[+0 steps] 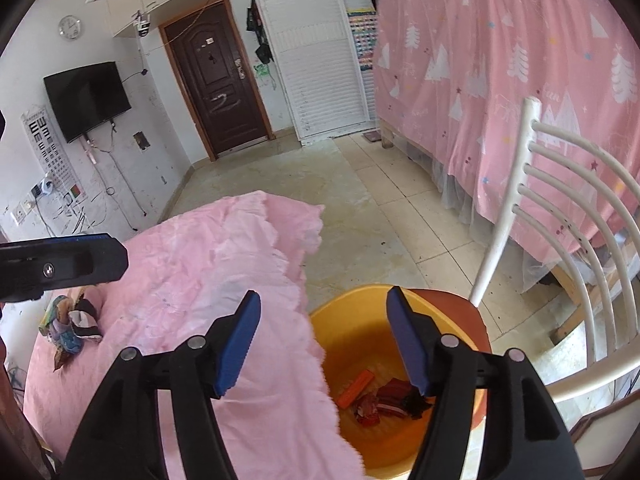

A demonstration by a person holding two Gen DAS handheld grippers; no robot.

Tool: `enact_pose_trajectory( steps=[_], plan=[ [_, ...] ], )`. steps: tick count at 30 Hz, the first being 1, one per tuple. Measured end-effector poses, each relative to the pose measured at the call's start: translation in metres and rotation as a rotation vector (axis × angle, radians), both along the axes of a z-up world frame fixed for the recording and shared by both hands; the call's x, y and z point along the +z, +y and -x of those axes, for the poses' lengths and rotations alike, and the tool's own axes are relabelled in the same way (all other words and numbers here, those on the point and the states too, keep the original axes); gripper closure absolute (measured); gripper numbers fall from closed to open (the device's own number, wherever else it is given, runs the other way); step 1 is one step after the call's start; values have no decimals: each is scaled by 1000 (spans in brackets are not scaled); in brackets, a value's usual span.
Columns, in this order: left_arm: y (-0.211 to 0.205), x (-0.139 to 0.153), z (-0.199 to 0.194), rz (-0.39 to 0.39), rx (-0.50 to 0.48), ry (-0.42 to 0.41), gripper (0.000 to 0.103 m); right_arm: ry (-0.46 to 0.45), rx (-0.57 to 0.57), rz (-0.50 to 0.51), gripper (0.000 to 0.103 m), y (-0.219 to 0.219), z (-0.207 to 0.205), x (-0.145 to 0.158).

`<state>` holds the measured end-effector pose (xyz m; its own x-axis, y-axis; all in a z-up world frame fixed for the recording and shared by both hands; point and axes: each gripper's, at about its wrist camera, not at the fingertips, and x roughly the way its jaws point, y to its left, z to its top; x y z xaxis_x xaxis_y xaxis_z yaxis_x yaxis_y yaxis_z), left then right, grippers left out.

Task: Collect trash
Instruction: 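Move both grippers back over the remaining pile on the bed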

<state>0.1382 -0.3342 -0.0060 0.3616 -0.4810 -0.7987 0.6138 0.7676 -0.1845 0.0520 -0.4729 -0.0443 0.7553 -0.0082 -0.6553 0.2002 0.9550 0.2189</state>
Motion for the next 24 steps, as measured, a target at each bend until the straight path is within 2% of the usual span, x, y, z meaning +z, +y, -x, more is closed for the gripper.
enact_pose_trajectory(
  steps=[3, 7, 13, 24],
  plan=[
    [20, 6, 3, 6, 26, -28, 47, -6, 45, 20, 44, 25, -9, 9],
    [50, 15, 4, 6, 81, -71, 33, -6, 95, 43, 44, 54, -20, 17],
    [98, 24, 2, 12, 160, -107, 30, -7, 176, 75, 44, 103, -35, 27],
    [181, 26, -2, 33, 294, -120, 27, 10, 292, 109, 44, 177, -50, 27]
  ],
)
